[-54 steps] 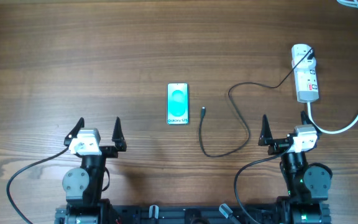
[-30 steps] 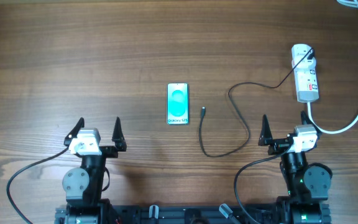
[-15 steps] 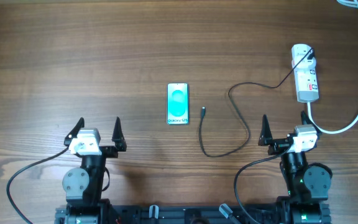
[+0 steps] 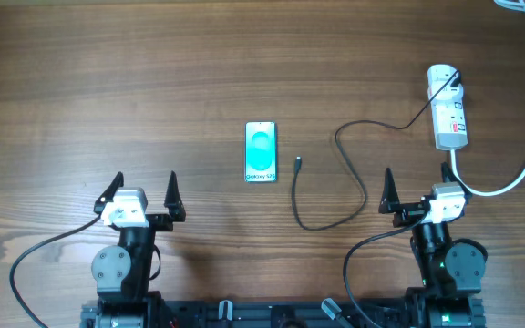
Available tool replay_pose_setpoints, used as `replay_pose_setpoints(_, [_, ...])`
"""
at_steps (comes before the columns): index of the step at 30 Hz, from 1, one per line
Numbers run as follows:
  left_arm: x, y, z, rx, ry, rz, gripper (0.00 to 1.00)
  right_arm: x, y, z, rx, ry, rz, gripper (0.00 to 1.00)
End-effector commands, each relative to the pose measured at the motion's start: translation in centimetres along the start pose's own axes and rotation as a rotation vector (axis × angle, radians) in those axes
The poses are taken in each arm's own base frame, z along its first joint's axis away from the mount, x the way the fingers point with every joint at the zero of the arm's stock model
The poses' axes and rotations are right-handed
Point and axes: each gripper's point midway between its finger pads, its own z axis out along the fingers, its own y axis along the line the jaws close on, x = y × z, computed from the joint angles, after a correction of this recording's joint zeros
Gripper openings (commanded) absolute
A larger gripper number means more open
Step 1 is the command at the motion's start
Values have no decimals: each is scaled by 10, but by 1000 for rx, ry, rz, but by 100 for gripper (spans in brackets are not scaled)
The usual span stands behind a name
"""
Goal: Plug charger to phone and switch on socket
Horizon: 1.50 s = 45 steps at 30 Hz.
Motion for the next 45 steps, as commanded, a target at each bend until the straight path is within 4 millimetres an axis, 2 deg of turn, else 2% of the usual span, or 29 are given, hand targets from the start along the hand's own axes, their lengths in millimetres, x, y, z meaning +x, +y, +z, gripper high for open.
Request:
replay_pose_setpoints(1, [2,0,0,-1,1,16,100,-1,-2,0,12,-6,-20,100])
replay_pose_setpoints(30, [1,-1,0,4,-3,11,100,-1,-2,0,12,-6,-20,100])
replay_pose_setpoints(32, [-1,-15,-1,83,-5,-26,100,-1,-2,0,12,-6,-20,100])
replay_pose_setpoints(36, [-3,-61,-11,357,33,-234,100,-1,-2,0,12,-6,-20,100])
replay_pose_setpoints(38, [-4,-70,-15,411,45,-268,100,-1,-2,0,12,-6,-20,100])
replay_pose_setpoints(42, [-10,-72,-16,431,22,-270,100,-1,-2,0,12,-6,-20,100])
replay_pose_setpoints(45, [-23,-77,-19,472,-6,-357,100,-1,-2,0,12,-6,-20,100])
